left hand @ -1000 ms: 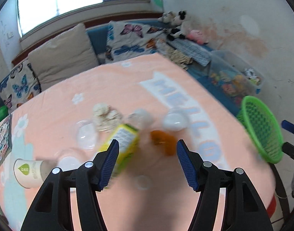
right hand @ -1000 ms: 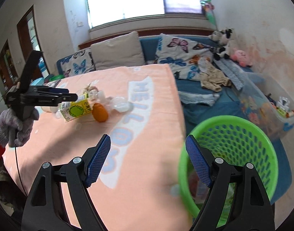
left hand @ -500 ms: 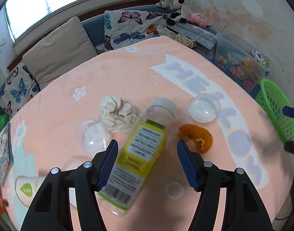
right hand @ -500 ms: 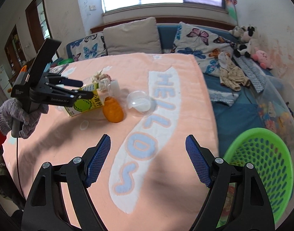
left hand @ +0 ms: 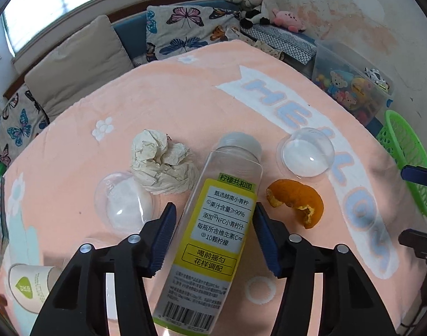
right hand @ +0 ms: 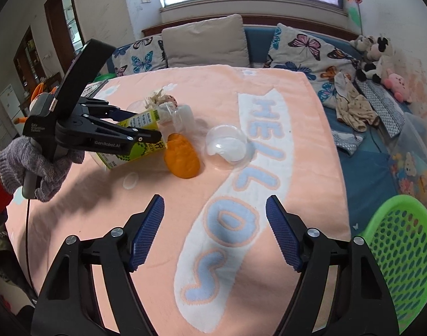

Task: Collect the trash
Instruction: 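Grasp the juice bottle with left while right grasps the orange peel, then carry the orange peel into the green basket with right while left carries the juice bottle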

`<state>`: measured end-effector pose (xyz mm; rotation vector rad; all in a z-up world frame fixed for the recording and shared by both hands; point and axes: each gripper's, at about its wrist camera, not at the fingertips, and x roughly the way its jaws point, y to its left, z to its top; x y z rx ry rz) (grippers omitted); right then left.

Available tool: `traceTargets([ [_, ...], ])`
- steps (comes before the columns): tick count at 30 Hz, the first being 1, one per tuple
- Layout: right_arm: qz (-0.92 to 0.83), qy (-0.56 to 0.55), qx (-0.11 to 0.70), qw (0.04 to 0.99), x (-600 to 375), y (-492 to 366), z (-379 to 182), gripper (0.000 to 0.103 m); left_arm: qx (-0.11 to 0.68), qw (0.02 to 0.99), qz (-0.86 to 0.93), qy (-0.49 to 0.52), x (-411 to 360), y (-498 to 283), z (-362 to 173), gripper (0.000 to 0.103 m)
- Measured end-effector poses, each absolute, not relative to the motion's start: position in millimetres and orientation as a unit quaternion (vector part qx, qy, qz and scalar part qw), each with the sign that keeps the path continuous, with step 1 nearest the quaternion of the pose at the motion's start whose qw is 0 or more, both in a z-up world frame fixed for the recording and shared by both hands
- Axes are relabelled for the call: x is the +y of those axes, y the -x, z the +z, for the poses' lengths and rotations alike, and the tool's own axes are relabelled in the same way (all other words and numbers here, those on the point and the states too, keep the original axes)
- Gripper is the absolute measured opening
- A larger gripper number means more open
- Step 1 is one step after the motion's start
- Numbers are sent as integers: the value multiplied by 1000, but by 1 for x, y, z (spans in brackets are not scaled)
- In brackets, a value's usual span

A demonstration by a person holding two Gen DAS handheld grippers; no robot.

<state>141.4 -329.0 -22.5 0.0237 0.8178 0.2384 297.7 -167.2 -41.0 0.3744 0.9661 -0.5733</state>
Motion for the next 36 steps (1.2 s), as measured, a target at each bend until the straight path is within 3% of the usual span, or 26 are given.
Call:
traceTargets([
  [4, 124, -10, 399, 909, -322, -149, -26, 65, 449, 838, -266, -160, -161, -288, -35, 46],
  [21, 165, -16, 405, 899, -285, -202, -37, 40, 421, 867, -254, -75, -103, -250, 4, 45],
  [29, 166, -17, 416, 894, -278, -228, -54, 39, 417, 870, -252, -70, -91, -244, 8, 45],
  [36, 154, -21, 413, 897, -282, -228, -57, 28, 413, 873, -250, -69, -90, -241, 9, 45],
])
